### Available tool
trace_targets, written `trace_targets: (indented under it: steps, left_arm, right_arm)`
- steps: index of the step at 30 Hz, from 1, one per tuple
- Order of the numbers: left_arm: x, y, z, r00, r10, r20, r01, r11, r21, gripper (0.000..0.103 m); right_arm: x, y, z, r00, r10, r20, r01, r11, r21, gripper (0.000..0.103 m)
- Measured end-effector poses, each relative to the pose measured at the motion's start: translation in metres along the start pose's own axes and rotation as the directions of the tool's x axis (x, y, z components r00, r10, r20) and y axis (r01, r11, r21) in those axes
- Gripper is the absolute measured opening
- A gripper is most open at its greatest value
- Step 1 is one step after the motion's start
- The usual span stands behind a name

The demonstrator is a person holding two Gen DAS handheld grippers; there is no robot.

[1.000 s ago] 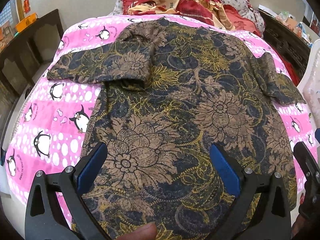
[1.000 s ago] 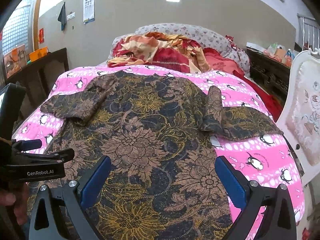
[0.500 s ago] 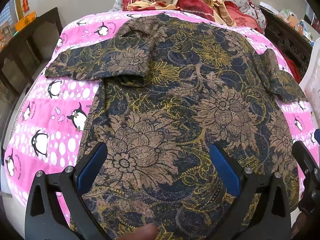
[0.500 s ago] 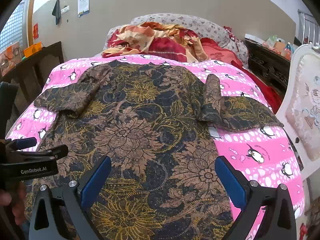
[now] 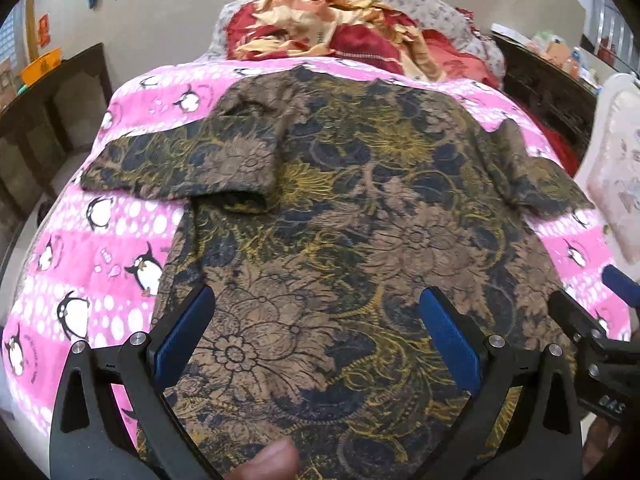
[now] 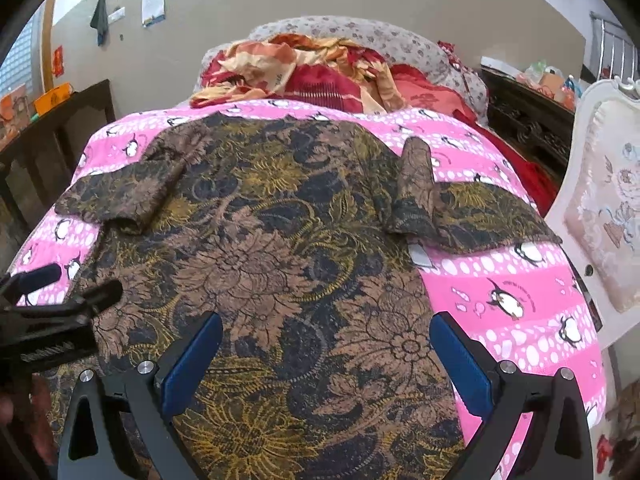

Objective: Fold small clothes
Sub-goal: 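Move both tools over the floral shirt toward its sides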

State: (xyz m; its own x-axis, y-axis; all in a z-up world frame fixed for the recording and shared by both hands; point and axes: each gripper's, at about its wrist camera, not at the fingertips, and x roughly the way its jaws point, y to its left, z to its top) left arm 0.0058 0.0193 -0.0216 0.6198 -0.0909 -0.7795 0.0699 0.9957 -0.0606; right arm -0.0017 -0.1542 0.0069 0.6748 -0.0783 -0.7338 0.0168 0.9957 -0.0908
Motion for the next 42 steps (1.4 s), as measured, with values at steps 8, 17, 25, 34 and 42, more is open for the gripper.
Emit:
trace_targets:
  steps: [8,17,25,34,42]
  left_arm:
    - [0.004,-0.011,-0.006,0.999,0.015,-0.041,-0.013,0.998,0.059,0.102]
    - [0.017,0.001,-0.003,0.999,0.001,-0.051,-0.002,1.0,-0.017,0.102]
    - [0.042,0.014,0.012,0.995,0.068,-0.078,-0.07,0.997,-0.028,0.102]
    - [0.059,0.015,0.021,0.993,0.063,-0.097,-0.066,0.997,-0.033,0.102]
    - [0.088,0.023,0.03,0.994,0.075,-0.085,-0.077,0.997,-0.021,0.102]
  right_arm:
    - [-0.01,-0.007,-0.003,1.0,0.002,0.016,-0.002,1.0,0.018,0.103]
    - [0.003,-0.008,0.0,1.0,-0.006,-0.006,0.006,1.0,0.022,0.103]
    - [0.027,-0.007,0.014,1.0,-0.012,-0.02,0.012,1.0,0.011,0.103]
    - [0.04,-0.003,0.025,1.0,-0.012,-0.016,0.012,1.0,0.004,0.103]
    - [0.064,-0.001,0.032,1.0,-0.007,0.029,0.007,1.0,0.009,0.103]
